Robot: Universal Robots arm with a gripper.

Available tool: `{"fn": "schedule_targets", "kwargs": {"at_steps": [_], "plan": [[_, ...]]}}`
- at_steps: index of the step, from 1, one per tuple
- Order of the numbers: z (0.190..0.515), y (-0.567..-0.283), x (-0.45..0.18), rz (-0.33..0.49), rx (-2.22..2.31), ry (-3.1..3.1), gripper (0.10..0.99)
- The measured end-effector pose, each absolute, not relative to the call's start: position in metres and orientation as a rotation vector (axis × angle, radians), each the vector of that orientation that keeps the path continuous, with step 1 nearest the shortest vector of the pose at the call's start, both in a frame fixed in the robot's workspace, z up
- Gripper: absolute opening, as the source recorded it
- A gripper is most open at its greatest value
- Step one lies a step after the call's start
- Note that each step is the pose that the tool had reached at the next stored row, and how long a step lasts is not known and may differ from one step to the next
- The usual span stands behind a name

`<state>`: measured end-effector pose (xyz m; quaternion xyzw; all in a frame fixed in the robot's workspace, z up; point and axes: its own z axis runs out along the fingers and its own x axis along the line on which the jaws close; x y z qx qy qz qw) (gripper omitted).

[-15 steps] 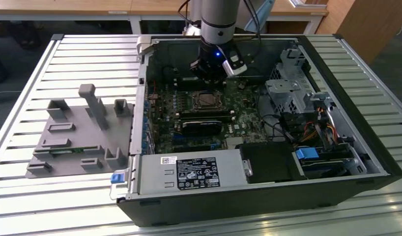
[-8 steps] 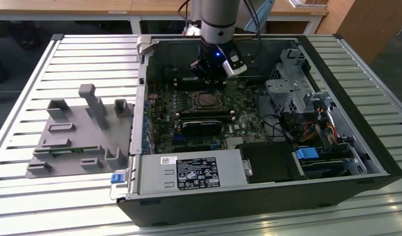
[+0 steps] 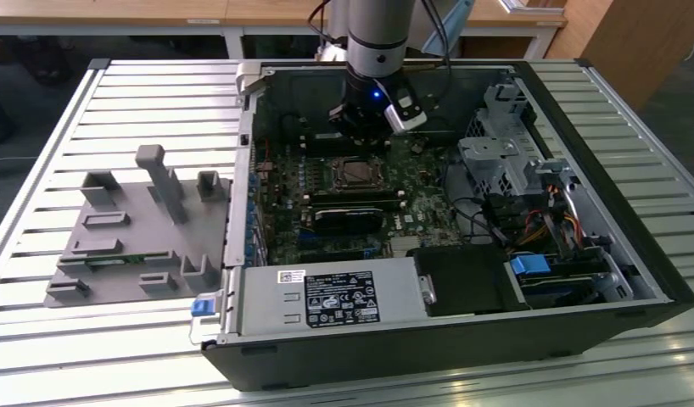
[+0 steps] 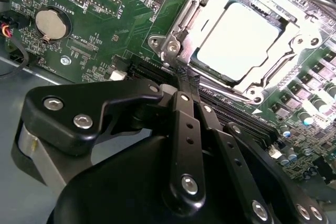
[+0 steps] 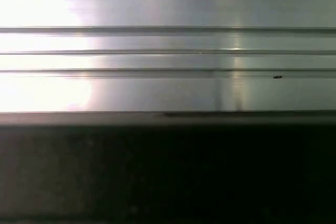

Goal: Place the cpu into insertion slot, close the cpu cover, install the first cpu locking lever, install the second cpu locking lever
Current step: 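Install the first cpu locking lever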

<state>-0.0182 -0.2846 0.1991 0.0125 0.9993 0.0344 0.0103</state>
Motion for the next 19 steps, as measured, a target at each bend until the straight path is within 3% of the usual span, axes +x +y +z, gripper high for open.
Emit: {"fn": "schedule_targets", "kwargs": {"at_steps": [19], "plan": [[0.1986, -0.2846, -0.0181, 0.056, 0.038, 3.12, 0.106]]}}
